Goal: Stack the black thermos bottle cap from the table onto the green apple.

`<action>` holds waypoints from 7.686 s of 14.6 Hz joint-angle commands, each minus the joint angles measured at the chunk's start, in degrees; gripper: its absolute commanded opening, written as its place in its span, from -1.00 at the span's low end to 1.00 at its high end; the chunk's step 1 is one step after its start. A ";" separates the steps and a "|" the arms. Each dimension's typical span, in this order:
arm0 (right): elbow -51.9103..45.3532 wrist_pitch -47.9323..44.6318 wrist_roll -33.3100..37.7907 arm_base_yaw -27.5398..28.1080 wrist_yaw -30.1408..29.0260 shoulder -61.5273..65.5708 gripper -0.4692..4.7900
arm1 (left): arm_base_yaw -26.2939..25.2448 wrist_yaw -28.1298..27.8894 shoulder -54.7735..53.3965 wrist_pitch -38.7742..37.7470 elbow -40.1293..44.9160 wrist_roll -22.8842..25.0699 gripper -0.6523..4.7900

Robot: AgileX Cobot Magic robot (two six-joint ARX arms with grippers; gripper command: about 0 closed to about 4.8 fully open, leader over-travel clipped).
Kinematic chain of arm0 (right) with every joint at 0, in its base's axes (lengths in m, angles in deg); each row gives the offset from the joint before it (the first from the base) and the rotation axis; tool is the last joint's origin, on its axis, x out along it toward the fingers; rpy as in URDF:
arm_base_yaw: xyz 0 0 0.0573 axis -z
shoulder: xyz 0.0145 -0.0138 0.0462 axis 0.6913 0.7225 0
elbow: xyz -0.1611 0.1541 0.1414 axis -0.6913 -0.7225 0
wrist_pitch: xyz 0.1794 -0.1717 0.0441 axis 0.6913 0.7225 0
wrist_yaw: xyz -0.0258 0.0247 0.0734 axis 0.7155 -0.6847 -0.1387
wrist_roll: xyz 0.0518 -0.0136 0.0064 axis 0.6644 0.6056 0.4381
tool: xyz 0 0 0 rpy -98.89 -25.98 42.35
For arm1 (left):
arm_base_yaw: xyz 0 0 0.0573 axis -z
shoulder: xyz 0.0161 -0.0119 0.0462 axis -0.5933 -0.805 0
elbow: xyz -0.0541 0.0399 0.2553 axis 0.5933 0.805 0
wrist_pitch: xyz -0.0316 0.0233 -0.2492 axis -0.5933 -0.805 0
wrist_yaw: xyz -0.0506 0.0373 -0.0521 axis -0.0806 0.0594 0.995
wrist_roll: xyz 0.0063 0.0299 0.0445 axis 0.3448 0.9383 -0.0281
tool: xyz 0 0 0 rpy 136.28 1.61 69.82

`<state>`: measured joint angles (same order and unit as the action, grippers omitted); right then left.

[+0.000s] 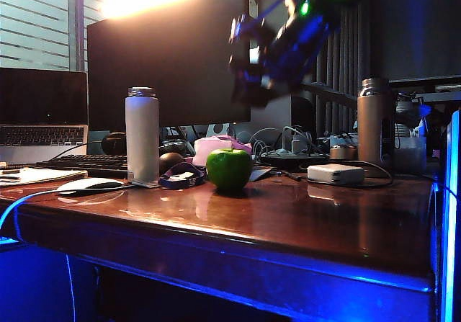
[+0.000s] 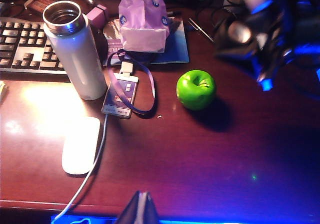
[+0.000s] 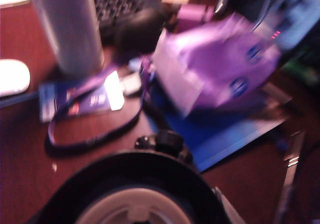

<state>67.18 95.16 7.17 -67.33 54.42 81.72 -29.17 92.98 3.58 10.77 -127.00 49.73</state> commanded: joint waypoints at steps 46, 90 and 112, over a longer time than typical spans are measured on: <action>19.65 14.80 -7.45 -2.25 0.83 17.77 0.17 | -0.02 0.22 0.17 -1.92 -0.17 0.26 -0.77; 19.76 7.08 -17.99 -9.79 -4.55 18.99 1.00 | -0.02 0.02 0.15 -1.90 -0.15 0.46 -0.77; 19.80 -4.13 -17.84 -10.10 -2.82 25.79 1.00 | -0.02 0.04 0.15 -3.96 -0.17 0.48 -0.77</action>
<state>86.76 91.56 -10.99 -77.34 51.76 107.49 -29.17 93.00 3.56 6.39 -126.96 50.17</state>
